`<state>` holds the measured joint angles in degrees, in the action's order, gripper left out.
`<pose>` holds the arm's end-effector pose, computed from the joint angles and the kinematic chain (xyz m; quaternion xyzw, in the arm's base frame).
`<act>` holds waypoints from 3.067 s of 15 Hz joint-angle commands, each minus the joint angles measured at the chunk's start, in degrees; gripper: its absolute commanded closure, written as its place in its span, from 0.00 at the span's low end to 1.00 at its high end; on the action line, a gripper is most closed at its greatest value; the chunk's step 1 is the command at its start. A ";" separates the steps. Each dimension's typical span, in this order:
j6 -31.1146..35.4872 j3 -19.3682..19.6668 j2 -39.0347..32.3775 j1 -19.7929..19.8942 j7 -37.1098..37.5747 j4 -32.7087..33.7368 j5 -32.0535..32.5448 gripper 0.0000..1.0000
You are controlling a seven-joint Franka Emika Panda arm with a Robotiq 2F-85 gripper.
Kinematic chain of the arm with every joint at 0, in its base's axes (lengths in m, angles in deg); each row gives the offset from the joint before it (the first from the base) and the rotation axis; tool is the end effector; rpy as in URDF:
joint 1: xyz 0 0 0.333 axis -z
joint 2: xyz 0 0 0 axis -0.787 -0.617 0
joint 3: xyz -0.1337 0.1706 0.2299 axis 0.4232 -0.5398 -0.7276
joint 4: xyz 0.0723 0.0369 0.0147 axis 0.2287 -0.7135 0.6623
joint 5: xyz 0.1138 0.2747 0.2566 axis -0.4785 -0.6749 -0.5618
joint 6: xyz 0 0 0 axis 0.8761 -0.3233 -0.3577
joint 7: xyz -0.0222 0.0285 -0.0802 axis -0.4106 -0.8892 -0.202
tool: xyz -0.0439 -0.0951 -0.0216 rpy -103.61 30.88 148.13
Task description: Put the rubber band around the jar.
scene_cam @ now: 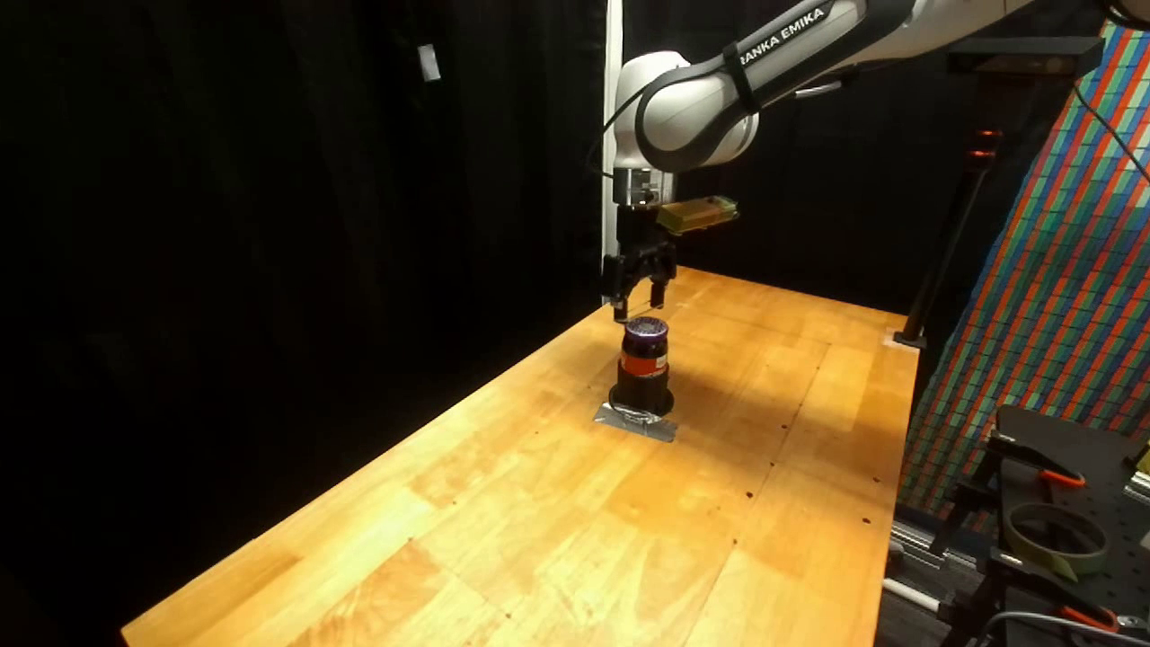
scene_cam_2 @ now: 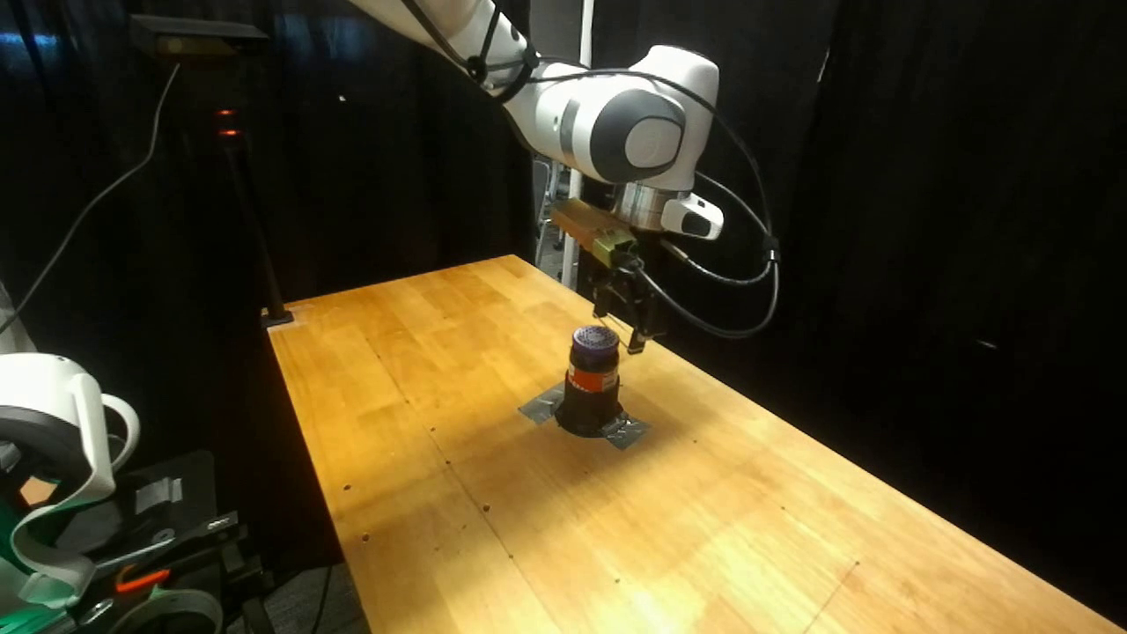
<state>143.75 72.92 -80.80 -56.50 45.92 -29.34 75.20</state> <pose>0.7052 0.0806 0.2891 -0.9982 0.0398 0.0290 0.0342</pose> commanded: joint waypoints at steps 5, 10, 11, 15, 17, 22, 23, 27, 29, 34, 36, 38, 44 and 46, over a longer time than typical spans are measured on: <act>2.11 -0.42 -1.34 -0.20 -1.36 -1.14 -0.21 0.00; -2.84 -0.62 0.97 0.14 -2.06 -3.50 -0.39 0.00; -2.49 -0.54 1.88 0.20 -1.98 -4.54 -0.44 0.00; -3.00 -0.79 3.79 0.81 -2.65 -7.33 -1.14 0.00; -3.74 -0.98 4.13 1.06 -3.38 -8.55 -1.73 0.00; -4.29 -0.88 5.19 1.52 -4.53 -12.22 -2.65 0.00; -3.75 -0.87 5.46 1.72 -4.78 -13.31 -2.72 0.00; 0.34 -1.04 7.21 2.80 -6.29 -17.28 -3.77 0.34; 2.87 -1.27 8.60 3.48 -7.54 -19.36 -5.08 0.51; 12.06 -2.71 15.24 6.50 -15.07 -28.44 -11.56 0.89; 18.43 -3.87 17.83 8.13 -19.98 -32.57 -15.78 0.95; 24.76 -5.52 19.69 9.87 -25.73 -36.14 -20.56 0.99; 38.96 -16.75 19.85 18.32 -51.12 -40.57 -42.61 0.93; 40.54 -22.37 19.17 22.90 -60.12 -39.72 -50.20 0.94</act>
<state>181.35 57.96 -62.63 -39.90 -2.92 -68.34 33.86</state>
